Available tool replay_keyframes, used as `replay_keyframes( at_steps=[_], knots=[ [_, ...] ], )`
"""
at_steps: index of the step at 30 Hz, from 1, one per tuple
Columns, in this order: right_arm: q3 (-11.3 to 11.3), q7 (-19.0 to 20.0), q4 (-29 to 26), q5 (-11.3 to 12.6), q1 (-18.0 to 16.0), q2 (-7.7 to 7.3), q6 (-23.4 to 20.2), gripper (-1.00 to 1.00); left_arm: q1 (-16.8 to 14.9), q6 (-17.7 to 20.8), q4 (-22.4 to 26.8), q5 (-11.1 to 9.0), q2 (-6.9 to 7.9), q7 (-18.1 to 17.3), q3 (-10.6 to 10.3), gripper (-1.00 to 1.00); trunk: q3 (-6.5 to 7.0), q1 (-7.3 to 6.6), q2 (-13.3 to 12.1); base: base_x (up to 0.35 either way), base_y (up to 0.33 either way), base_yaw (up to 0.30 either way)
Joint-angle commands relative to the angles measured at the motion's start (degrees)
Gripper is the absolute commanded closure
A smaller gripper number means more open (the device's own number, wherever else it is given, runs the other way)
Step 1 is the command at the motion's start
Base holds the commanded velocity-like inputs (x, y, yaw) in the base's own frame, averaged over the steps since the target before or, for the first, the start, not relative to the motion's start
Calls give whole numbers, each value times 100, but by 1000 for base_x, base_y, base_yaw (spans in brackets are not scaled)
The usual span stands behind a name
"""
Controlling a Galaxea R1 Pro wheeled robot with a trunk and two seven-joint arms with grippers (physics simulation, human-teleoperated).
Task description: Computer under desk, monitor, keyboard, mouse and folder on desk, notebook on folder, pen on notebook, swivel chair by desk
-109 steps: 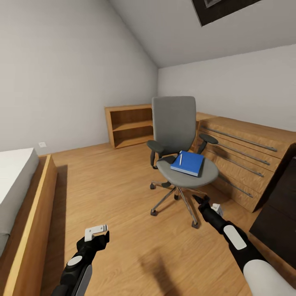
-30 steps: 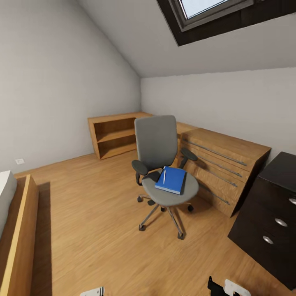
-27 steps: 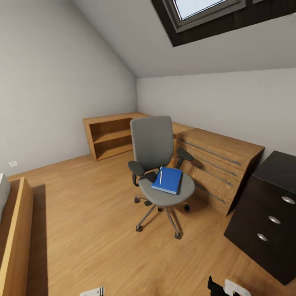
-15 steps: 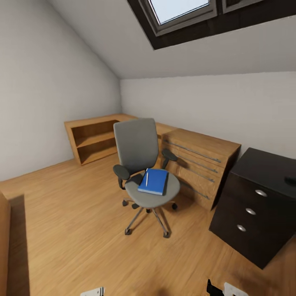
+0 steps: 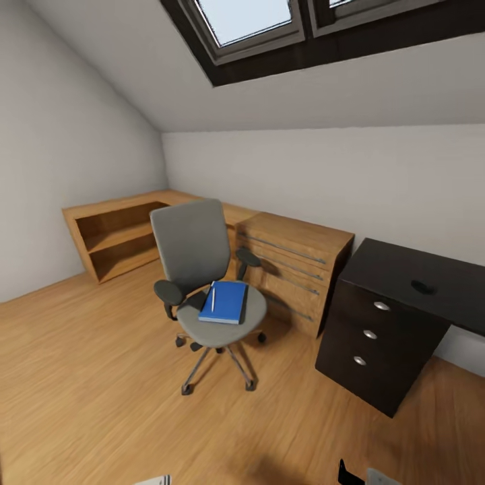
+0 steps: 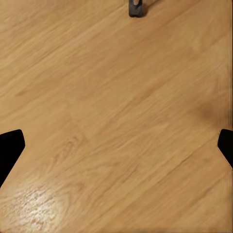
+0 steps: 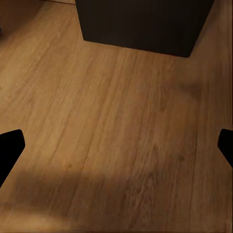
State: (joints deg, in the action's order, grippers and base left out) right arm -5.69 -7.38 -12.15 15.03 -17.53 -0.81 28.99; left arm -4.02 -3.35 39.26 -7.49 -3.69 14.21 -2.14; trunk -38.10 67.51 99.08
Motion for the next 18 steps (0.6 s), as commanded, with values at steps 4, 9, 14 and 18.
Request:
replay_keyframes(
  at_steps=[4, 9, 14, 18],
  knots=[
    [-21, 67, 78, -9, -4, 2, 33, -100, -2, -26, -5, -59, 3, 30, -23, -100, 69, -89, -159, 0, 0, -124],
    [-20, 84, 102, -9, -4, 2, 36, -100, -2, -26, -6, -54, 1, 30, -23, -100, 159, -199, -360, 0, 0, -22],
    [-22, 115, 103, -9, -4, 2, 36, -100, -2, -26, -6, -57, 3, 30, -23, -100, 249, -309, -560, 0, 0, -5],
    [-41, 611, 93, 21, -4, 8, 36, -100, -2, -32, -6, -46, 1, 24, -31, -100, 303, -375, -681, 0, 0, -1]
  ],
)
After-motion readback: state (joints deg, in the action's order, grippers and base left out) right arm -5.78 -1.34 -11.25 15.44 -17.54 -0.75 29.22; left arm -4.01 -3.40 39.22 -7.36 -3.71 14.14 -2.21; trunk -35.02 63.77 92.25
